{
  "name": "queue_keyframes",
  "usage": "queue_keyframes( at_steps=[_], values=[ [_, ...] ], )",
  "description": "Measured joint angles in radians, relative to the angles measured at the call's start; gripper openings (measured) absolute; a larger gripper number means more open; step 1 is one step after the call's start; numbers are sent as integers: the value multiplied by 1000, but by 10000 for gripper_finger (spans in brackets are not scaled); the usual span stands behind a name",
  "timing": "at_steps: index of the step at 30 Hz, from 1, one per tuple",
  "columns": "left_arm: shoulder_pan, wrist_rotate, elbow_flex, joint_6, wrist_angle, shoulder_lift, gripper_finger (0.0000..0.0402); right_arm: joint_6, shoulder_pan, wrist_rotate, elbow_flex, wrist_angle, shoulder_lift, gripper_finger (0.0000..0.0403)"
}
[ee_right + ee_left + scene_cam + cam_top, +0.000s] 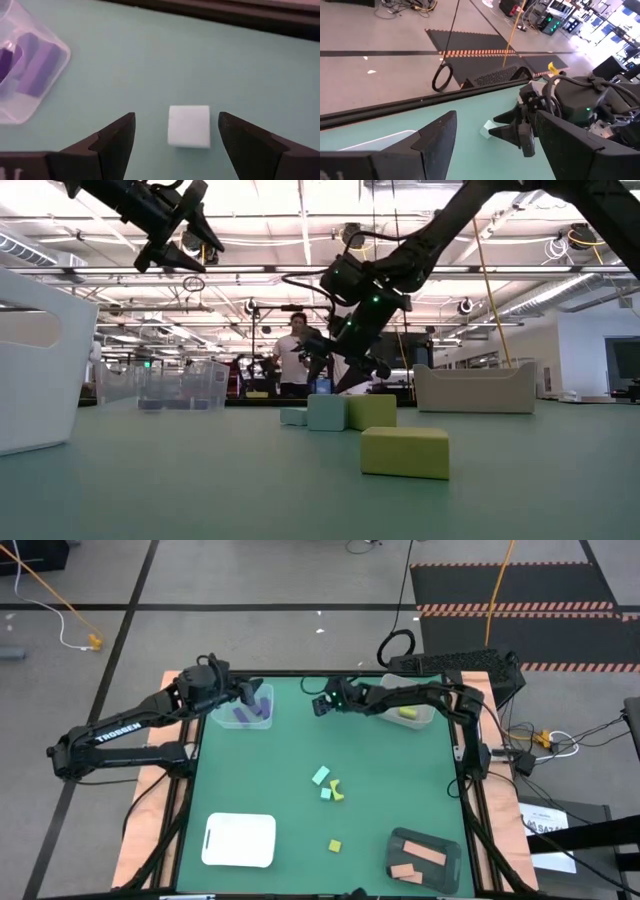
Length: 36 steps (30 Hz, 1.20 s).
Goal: Sort & place blocks by color
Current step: Put the top light blue block into the white bin
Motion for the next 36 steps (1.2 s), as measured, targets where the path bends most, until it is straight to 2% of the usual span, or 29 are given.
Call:
queue_keyframes(
  at_steps=[4, 14, 19, 23, 27, 30, 33, 36],
  values=[
    [0, 0, 0, -22, 6, 0, 271, -26, -8, -7, 0, -55, 0, 277],
    [0, -16, 0, -22, 7, 0, 271, -114, -20, -14, 0, -52, 0, 277],
    [0, -17, 0, -25, 7, 0, 271, -148, -19, -66, 1, 2, 62, 277],
    [1, -18, 0, -26, 7, 0, 271, -106, -7, -46, 17, 10, 105, 272],
    [1, -18, 0, -22, 3, 0, 271, -119, 19, 45, 17, 0, 114, 235],
    [1, -17, 0, -21, 4, 0, 271, -121, 33, 87, 16, -9, 113, 182],
    [1, -17, 0, -21, 3, 0, 271, -67, 35, 81, 16, -50, 104, 118],
    [1, -17, 0, -20, 3, 0, 271, -49, 34, 46, 16, -76, 88, 114]
  ],
)
